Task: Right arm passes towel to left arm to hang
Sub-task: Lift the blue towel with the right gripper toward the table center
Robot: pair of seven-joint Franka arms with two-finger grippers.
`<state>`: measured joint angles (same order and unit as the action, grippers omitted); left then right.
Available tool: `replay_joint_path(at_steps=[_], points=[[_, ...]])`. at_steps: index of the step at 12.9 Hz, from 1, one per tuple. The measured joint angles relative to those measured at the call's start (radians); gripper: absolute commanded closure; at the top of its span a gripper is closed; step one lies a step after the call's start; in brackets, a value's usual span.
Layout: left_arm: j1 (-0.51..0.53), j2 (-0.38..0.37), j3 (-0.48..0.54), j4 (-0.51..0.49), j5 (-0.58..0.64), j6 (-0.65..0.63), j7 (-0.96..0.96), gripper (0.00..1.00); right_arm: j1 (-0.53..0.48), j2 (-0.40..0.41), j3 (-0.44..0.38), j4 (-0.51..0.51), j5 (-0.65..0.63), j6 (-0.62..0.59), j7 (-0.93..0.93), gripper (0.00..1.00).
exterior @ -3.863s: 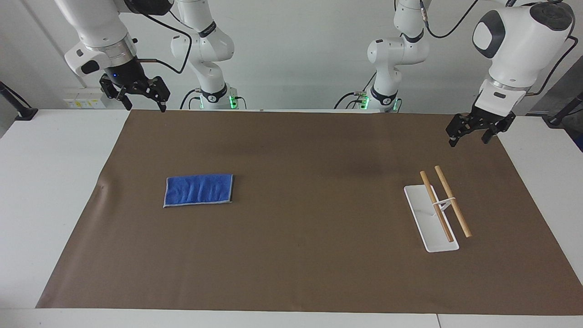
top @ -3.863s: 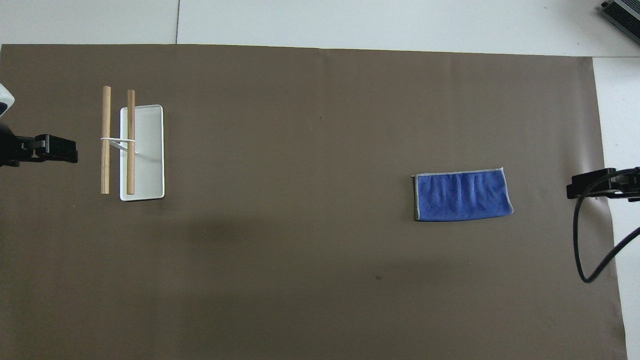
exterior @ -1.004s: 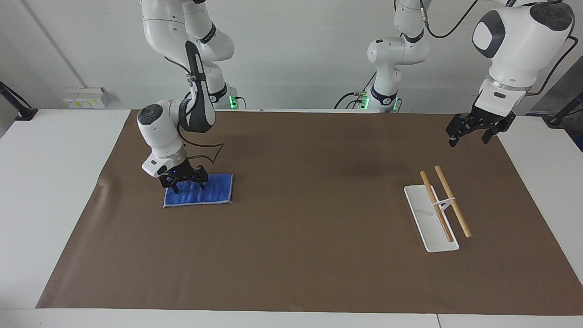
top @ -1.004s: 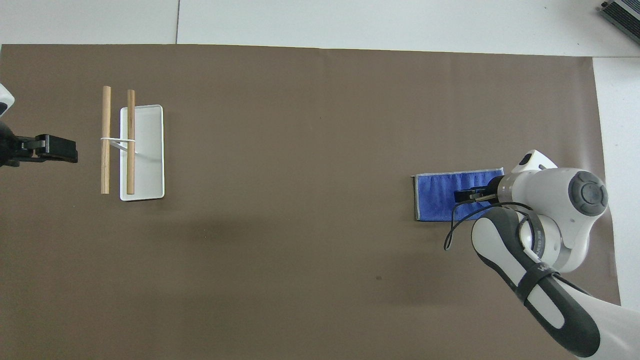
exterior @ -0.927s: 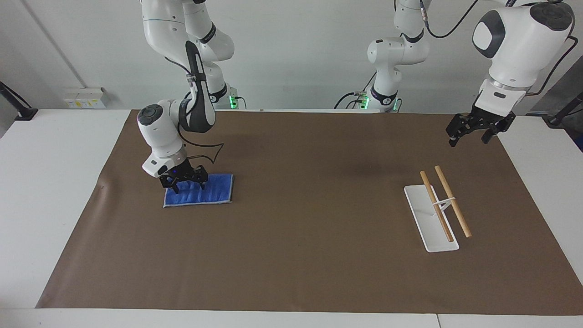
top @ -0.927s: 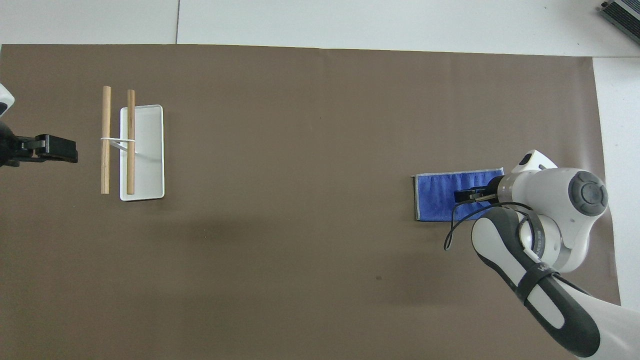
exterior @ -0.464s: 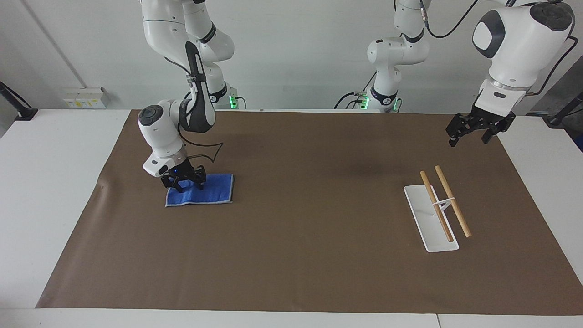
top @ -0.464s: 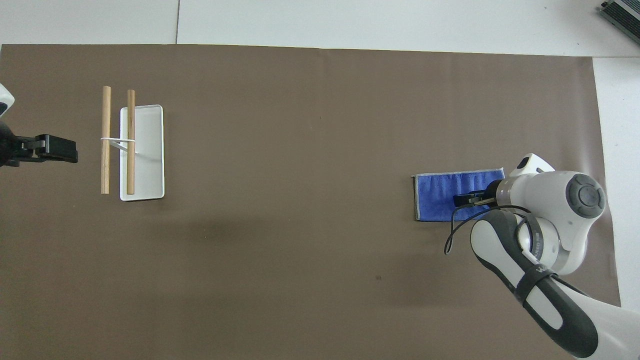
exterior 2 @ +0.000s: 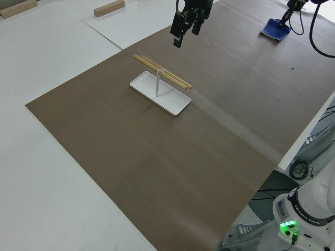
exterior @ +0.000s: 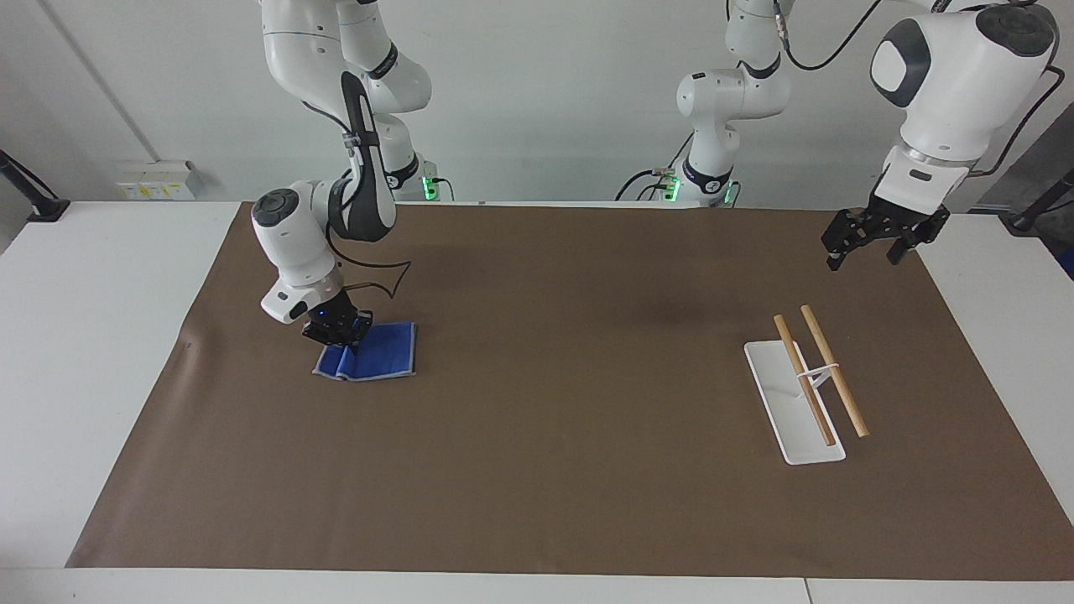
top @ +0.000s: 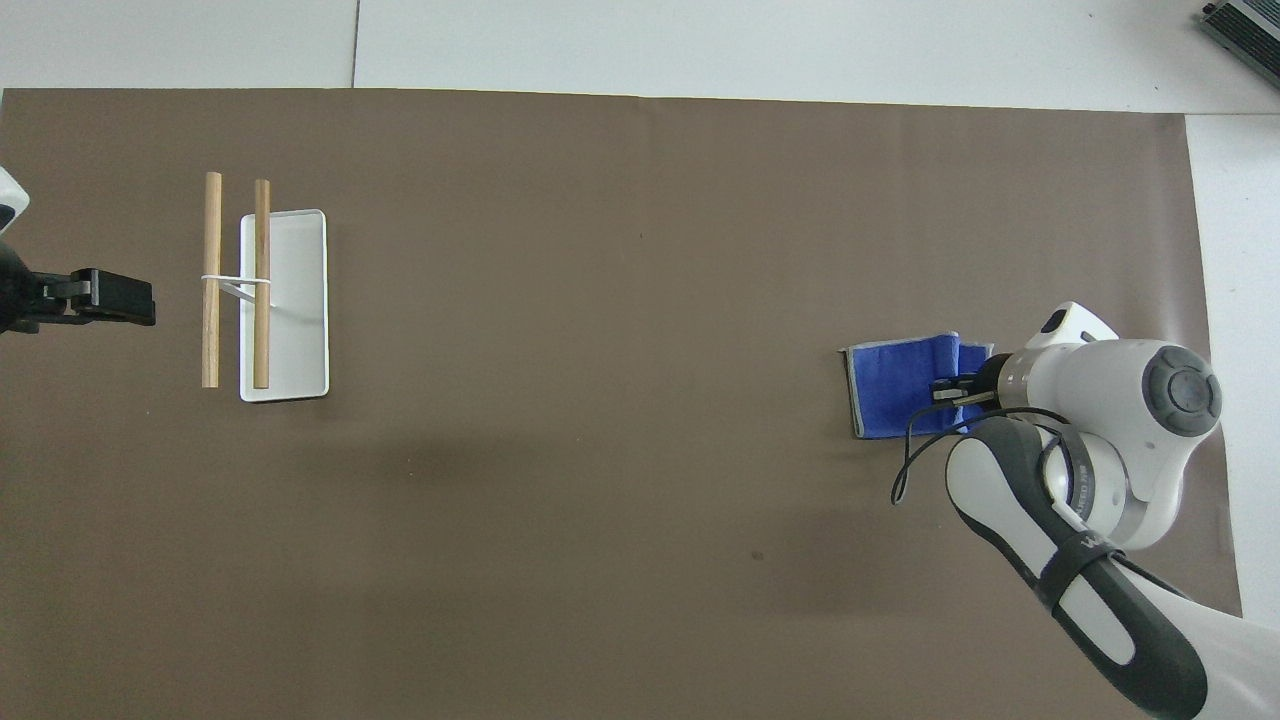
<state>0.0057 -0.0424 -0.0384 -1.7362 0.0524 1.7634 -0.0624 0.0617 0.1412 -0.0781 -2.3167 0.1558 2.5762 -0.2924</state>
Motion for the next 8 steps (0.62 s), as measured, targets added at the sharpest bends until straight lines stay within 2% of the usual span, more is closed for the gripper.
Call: replay_joint_path(at_steps=[4, 8], points=[[-0.001, 0.000, -0.001, 0.000, 0.000, 0.001, 0.000, 0.00, 0.015, -0.035, 0.005, 0.128, 0.000, -0.158, 0.069, 1.00], [-0.013, 0.000, -0.011, -0.001, 0.000, -0.007, 0.000, 0.00, 0.016, -0.068, 0.056, 0.280, 0.002, -0.308, 0.197, 1.00]])
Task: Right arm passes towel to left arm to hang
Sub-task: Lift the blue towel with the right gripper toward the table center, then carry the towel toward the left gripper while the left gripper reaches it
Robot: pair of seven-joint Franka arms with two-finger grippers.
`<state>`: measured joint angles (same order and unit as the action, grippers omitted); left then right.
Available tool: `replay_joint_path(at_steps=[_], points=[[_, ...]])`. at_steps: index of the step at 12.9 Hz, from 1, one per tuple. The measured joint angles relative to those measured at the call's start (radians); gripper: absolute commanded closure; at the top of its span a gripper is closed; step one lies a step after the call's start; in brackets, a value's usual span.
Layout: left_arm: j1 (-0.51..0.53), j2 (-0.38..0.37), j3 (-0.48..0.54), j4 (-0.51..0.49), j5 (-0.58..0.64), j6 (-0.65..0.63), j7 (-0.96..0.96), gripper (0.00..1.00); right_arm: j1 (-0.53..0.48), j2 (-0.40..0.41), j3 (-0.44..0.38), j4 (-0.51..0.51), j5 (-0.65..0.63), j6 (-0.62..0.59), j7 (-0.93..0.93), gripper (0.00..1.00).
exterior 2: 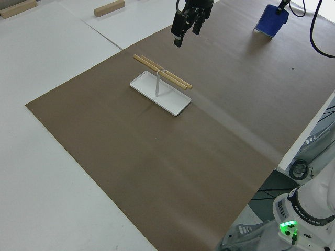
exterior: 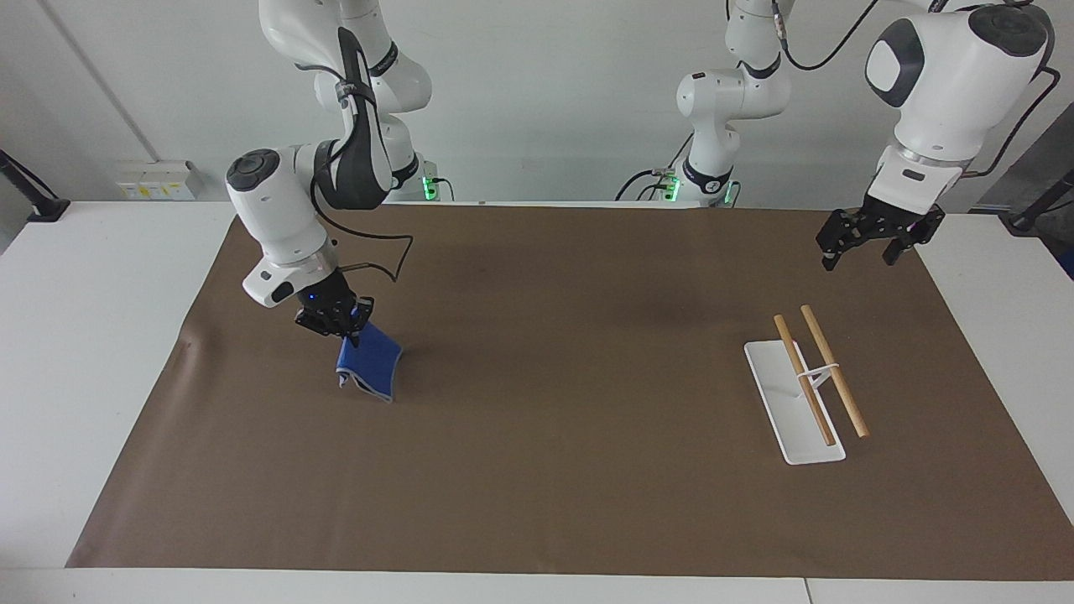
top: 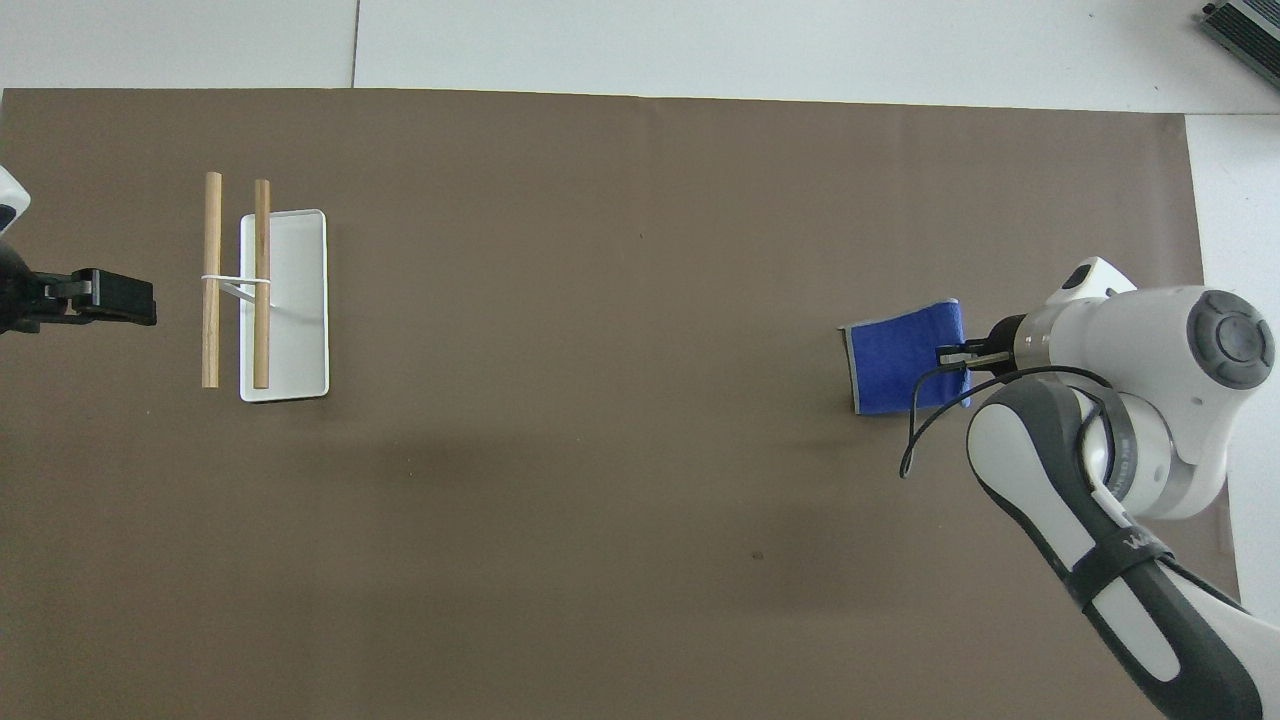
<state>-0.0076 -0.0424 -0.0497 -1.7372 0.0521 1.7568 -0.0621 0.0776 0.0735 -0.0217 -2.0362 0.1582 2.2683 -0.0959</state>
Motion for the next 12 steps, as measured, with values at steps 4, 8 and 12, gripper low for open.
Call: replay_joint_path(at_steps=[4, 8, 12], points=[[-0.012, -0.010, 0.001, -0.005, 0.000, -0.110, -0.065, 0.00, 0.008, 0.000, 0.052, 0.177, 0.183, -0.116, 0.180, 1.00], [-0.012, -0.023, 0.002, -0.022, -0.045, -0.058, -0.324, 0.00, 0.010, 0.005, 0.056, 0.204, 0.551, -0.123, 0.373, 1.00], [-0.012, -0.029, -0.006, -0.121, -0.234, 0.193, -0.639, 0.00, 0.074, 0.007, 0.059, 0.207, 0.778, -0.078, 0.627, 1.00]])
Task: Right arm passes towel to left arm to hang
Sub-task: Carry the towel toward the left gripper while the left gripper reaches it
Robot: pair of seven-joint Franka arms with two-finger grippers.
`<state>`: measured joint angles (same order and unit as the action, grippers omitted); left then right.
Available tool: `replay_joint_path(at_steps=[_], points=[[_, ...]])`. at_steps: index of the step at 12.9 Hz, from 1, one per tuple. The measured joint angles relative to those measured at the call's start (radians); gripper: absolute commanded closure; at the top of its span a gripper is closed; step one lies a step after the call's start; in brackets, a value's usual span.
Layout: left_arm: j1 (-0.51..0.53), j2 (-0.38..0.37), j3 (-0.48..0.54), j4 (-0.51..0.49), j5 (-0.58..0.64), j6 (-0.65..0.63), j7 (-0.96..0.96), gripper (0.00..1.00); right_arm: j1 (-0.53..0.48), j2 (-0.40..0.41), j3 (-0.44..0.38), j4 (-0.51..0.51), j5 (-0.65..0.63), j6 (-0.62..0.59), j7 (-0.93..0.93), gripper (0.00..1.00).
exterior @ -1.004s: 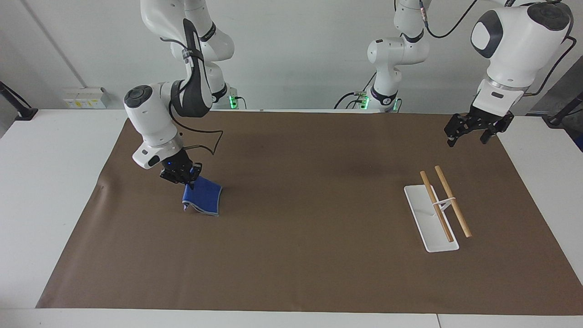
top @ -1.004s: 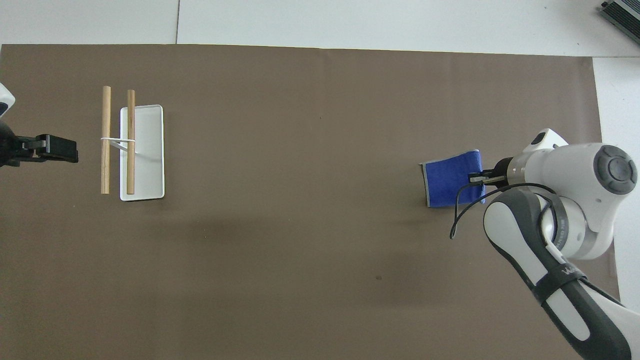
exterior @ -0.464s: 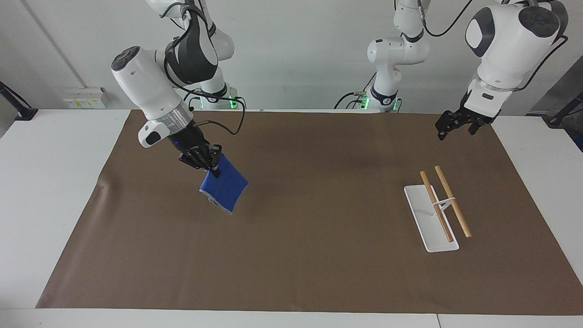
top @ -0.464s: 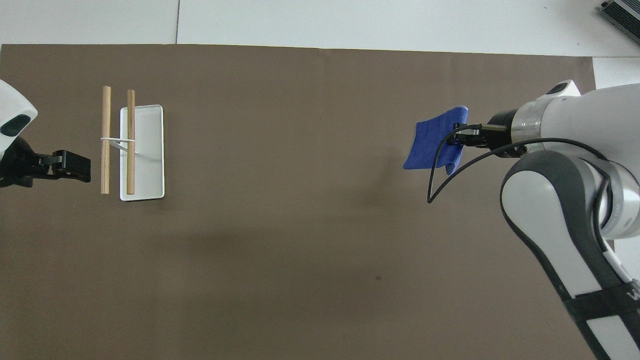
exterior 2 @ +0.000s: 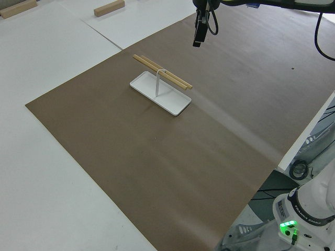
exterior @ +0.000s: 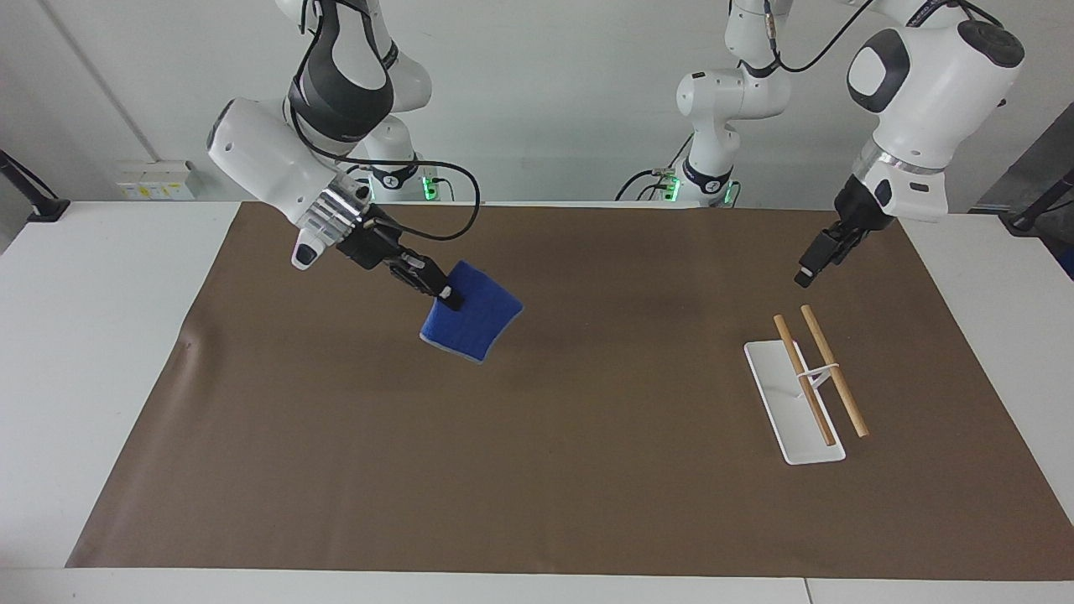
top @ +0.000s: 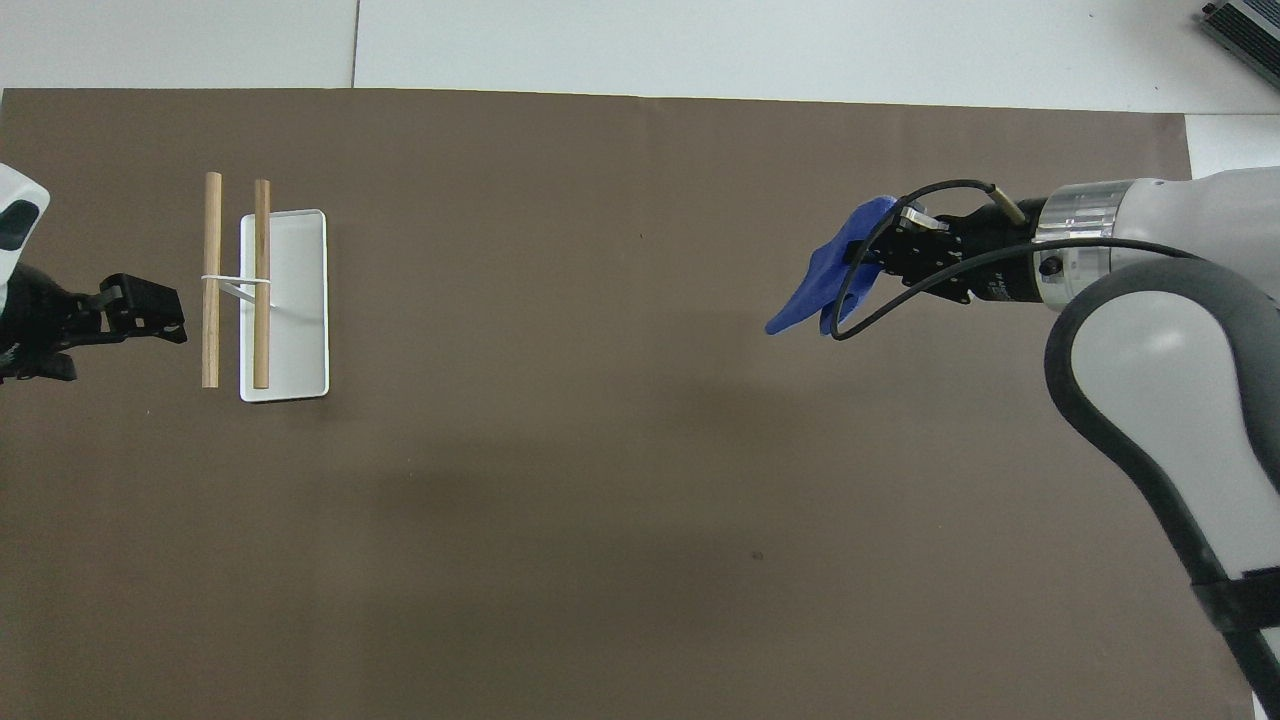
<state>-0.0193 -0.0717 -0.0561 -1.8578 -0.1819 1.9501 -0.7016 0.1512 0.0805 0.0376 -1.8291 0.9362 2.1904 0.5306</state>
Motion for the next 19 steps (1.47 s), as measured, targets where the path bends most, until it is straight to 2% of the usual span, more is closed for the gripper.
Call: replay_joint_path(at_steps=[4, 7, 10, 12, 17, 19], points=[[0.000, -0.015, -0.058, -0.095, -0.189, 0.172, -0.170, 0.00, 0.164, 0.023, 0.006, -0.002, 0.135, 0.202, 0.230, 1.00], [-0.001, -0.022, -0.156, -0.126, -0.262, 0.330, -0.397, 0.00, 0.244, 0.050, 0.007, -0.005, 0.156, 0.299, 0.332, 1.00], [-0.002, -0.023, -0.267, -0.137, -0.270, 0.461, -0.645, 0.00, 0.267, 0.068, 0.007, -0.006, 0.240, 0.307, 0.373, 1.00], [-0.003, -0.022, -0.326, -0.171, -0.270, 0.557, -0.728, 0.00, 0.272, 0.072, 0.007, -0.006, 0.286, 0.307, 0.391, 1.00], [-0.003, -0.014, -0.381, -0.221, -0.273, 0.624, -0.765, 0.00, 0.299, 0.073, 0.007, -0.006, 0.293, 0.309, 0.422, 1.00], [-0.003, -0.013, -0.386, -0.221, -0.273, 0.627, -0.765, 0.10, 0.299, 0.073, 0.007, -0.006, 0.293, 0.309, 0.422, 1.00]])
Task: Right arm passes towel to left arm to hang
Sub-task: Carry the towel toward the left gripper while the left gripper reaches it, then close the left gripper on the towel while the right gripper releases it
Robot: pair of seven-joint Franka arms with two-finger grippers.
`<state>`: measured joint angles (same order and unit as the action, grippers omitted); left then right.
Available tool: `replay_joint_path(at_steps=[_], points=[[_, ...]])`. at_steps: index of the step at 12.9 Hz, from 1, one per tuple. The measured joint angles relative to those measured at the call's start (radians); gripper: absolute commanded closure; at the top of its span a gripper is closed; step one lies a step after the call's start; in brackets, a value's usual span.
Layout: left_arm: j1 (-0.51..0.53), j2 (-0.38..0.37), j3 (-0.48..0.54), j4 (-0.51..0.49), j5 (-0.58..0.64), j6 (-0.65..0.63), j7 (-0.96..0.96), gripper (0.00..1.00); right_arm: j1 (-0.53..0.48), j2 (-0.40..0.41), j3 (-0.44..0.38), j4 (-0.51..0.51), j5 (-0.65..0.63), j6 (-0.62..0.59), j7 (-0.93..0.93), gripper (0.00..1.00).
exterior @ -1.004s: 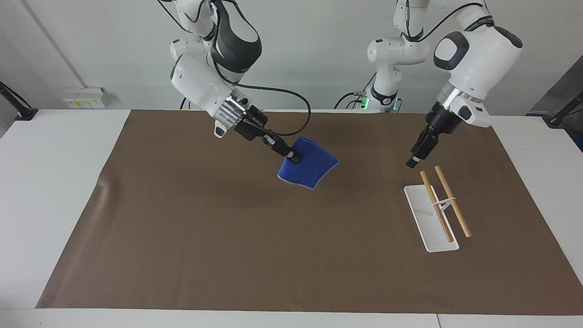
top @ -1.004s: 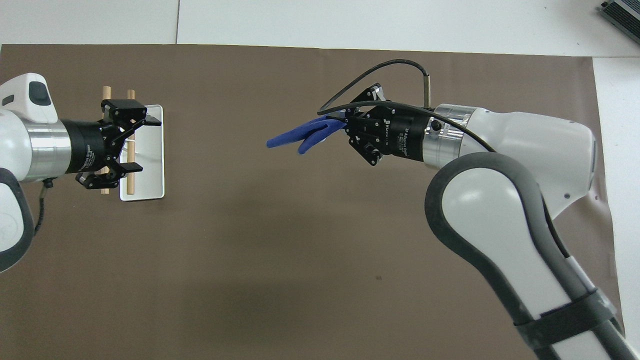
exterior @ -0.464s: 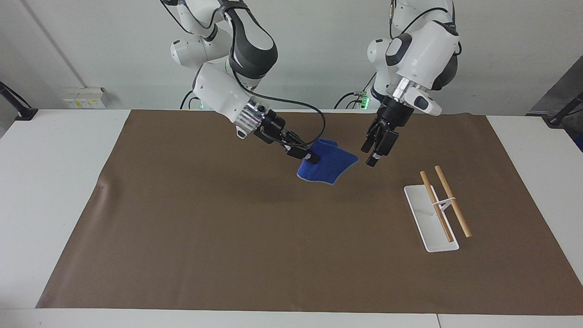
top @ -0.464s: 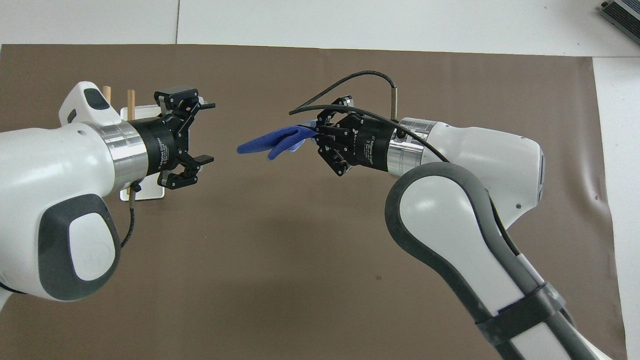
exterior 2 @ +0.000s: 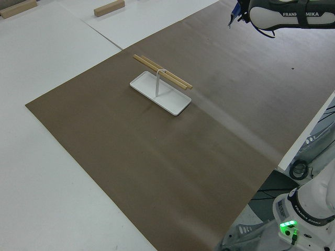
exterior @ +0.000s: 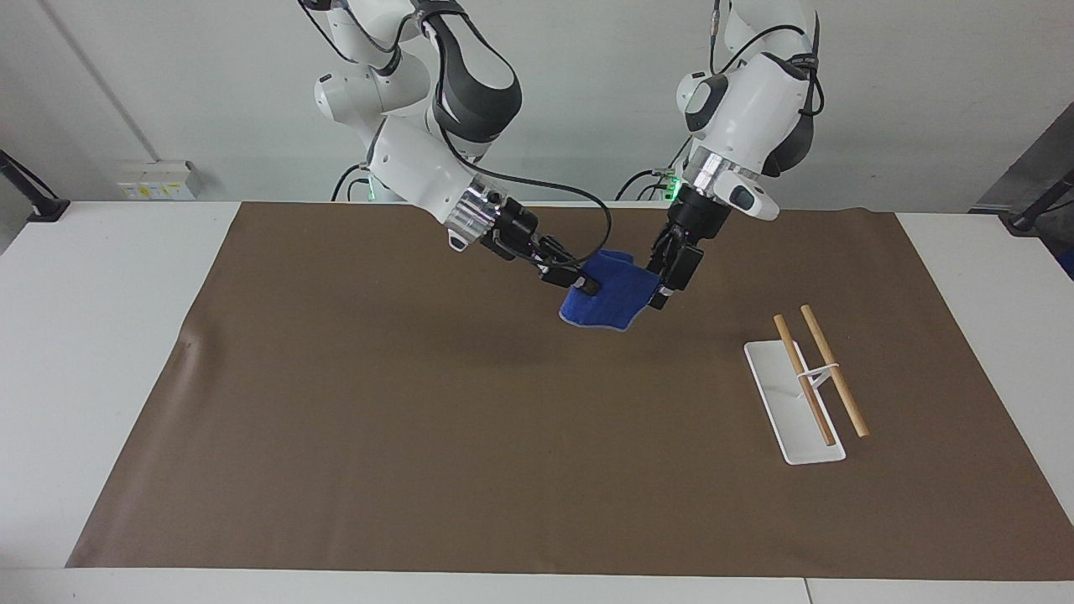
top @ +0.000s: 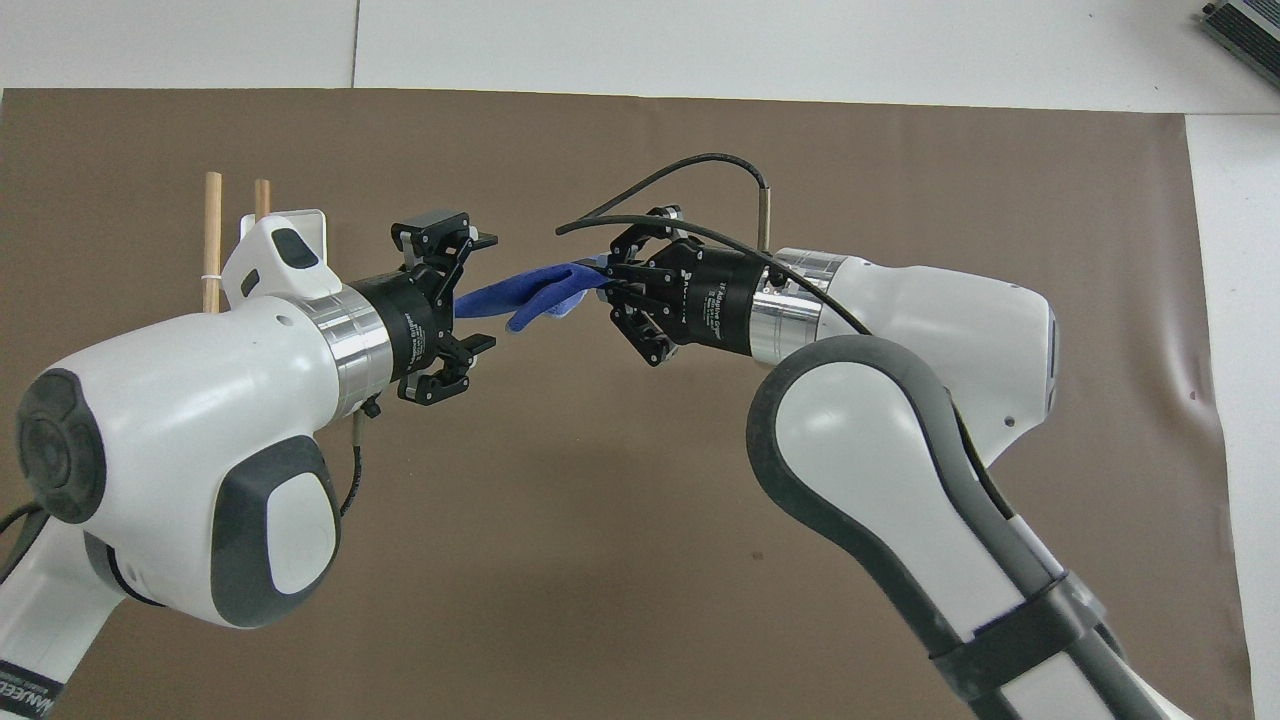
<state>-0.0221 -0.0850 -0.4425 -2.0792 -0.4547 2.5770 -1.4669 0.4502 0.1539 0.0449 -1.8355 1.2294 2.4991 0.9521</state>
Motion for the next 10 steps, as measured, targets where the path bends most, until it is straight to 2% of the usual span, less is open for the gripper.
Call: replay_joint_path(at_steps=[1, 3, 5, 6, 7, 10], points=[[0.000, 0.000, -0.001, 0.000, 0.000, 0.002, 0.001, 0.19, 0.000, 0.000, 0.000, -0.001, 0.000, 0.000, 0.000, 1.00], [0.000, 0.000, -0.001, 0.000, 0.002, 0.003, 0.018, 0.54, 0.000, 0.000, 0.000, -0.007, 0.000, 0.000, 0.000, 1.00], [0.002, 0.001, 0.000, 0.000, 0.002, 0.005, 0.103, 0.83, 0.000, 0.000, 0.000, -0.011, 0.000, 0.000, 0.000, 1.00], [0.004, 0.001, 0.002, 0.000, 0.002, 0.006, 0.129, 0.93, 0.000, 0.000, 0.000, -0.011, 0.000, 0.000, 0.000, 1.00], [0.004, 0.002, 0.003, 0.000, 0.002, 0.007, 0.141, 0.99, 0.000, 0.000, 0.000, -0.012, 0.000, 0.000, 0.000, 1.00], [0.005, 0.003, 0.005, 0.000, 0.002, 0.009, 0.161, 1.00, 0.000, 0.000, 0.000, -0.012, 0.000, 0.000, 0.000, 1.00]])
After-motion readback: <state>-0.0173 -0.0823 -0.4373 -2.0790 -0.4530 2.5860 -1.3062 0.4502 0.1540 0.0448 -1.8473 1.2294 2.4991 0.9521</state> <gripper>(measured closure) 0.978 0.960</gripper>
